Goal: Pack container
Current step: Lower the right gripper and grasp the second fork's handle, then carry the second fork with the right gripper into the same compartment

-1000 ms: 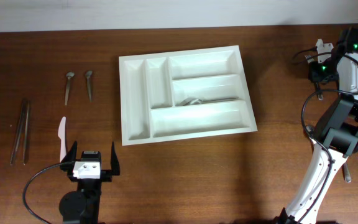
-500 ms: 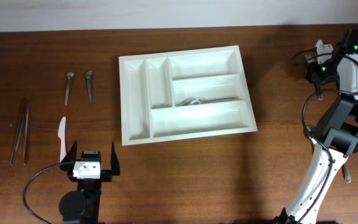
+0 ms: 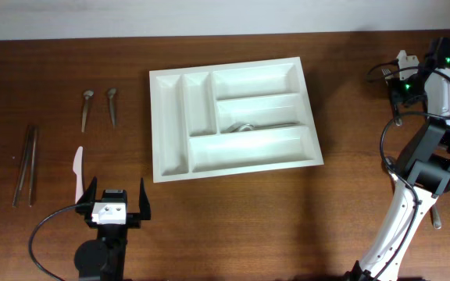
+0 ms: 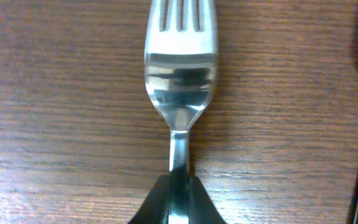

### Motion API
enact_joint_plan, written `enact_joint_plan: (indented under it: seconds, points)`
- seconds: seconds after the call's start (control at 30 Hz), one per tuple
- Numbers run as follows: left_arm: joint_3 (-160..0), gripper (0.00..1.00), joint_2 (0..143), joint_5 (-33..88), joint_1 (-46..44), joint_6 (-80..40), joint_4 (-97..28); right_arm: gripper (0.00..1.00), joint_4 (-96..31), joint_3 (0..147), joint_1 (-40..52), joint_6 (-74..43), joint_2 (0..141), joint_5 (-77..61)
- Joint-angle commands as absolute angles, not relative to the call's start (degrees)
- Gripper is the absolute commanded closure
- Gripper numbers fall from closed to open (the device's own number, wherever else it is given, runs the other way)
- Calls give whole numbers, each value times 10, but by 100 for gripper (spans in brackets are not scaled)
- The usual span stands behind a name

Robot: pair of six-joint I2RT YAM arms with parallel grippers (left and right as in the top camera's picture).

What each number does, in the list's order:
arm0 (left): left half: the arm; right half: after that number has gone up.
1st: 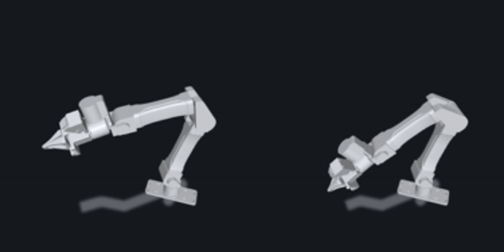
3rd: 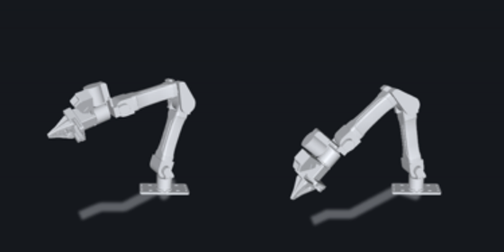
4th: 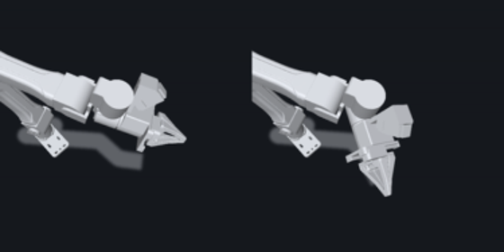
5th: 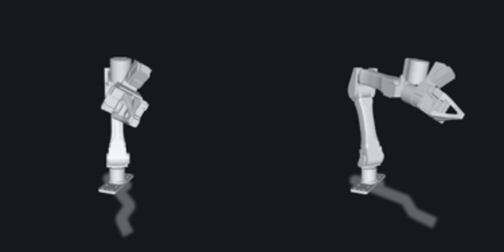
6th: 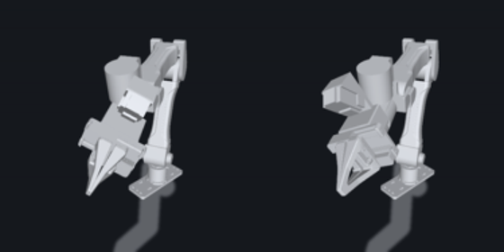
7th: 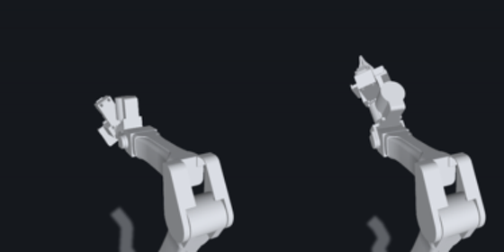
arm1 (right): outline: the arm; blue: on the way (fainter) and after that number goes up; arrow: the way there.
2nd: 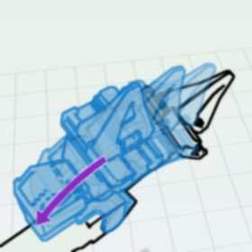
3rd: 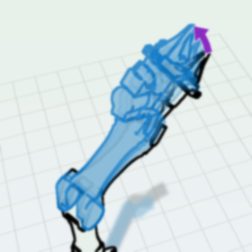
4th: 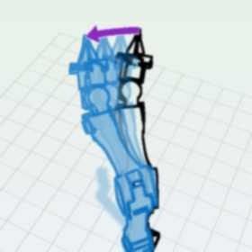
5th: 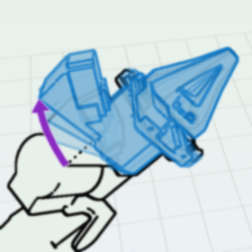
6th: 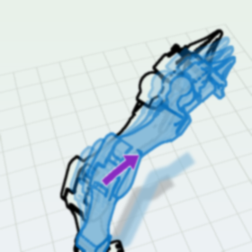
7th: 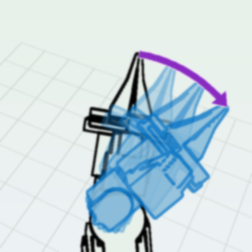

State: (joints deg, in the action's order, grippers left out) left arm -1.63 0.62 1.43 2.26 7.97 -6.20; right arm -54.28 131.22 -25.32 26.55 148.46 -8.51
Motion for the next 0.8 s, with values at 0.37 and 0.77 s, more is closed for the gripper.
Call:
enact_joint_plan:
  seconds: [0.37,0.77]
  points:
    - [-13,1,3,12,20,89,-62,96,-587,1385,-221,303,1476,-110]
    - [-13,1,3,12,20,89,-62,96,-854,1647,-149,481,1476,-238]
